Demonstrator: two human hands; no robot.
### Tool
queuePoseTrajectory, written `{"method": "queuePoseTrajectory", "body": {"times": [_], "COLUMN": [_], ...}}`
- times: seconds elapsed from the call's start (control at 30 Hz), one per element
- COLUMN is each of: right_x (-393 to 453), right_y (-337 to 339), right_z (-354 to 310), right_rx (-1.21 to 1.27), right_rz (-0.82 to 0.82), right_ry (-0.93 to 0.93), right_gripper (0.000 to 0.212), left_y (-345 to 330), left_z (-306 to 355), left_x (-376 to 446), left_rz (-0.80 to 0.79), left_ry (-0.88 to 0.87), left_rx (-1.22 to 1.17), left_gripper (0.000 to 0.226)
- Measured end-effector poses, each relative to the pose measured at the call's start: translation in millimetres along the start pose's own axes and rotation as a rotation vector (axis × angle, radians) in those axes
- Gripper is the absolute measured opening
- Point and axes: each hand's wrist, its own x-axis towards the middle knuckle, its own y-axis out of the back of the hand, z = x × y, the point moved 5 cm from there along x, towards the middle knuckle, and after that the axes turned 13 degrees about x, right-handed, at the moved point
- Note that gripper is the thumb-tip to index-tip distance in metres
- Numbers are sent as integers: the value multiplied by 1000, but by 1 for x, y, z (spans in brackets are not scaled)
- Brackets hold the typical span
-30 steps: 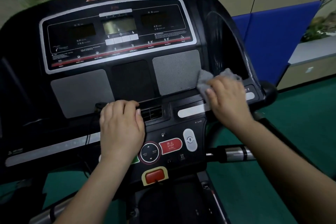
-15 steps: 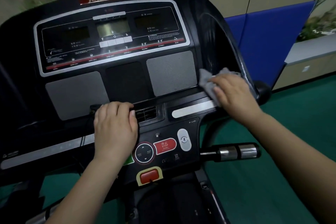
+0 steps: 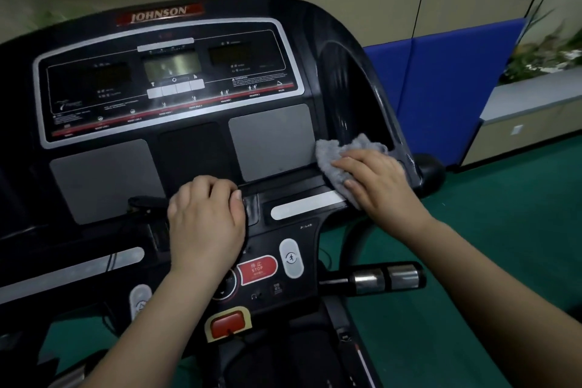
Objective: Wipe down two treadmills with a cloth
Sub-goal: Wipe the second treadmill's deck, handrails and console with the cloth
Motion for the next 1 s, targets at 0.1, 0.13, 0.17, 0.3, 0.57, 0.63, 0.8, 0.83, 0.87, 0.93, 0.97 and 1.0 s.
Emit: {"method": "queuePoseTrajectory", "body": {"times": [0.1,0.13,0.17,0.3,0.57,0.63,0.8,0.83,0.87,0.93,0.97,1.0], "right_x": [3,5,7,-5,3,28,89,101,112,132,142,151], "right_y": [18,25,34,64,19,22,26,27,27,28,28,29], "right_z": [26,29,32,37,61,69,80,82,84,85,84,82], "right_rx": [48,97,164,231,35,56,51,45,38,14,-1,-17], "right_rz": [117,194,303,724,186,131,104,107,109,112,115,118], "right_ry": [-106,-157,-225,-444,-464,-412,-321,-299,-278,-238,-220,-203], "right_gripper": [32,29,27,28,55,59,67,67,66,64,62,61], "left_y": [-1,-1,-1,0,1,0,0,0,0,0,0,0], "left_z": [0,-1,-1,0,6,7,5,5,6,6,6,6], "left_x": [0,0,0,0,1,1,0,1,1,1,1,2], "left_rz": [1,-4,-10,-8,16,13,19,17,15,11,8,6], "left_ry": [19,29,36,41,30,27,37,35,31,24,24,24], "left_rx": [26,29,33,43,77,80,73,74,79,89,92,94], "left_gripper": [24,22,22,19,28,28,30,30,30,30,30,30]}}
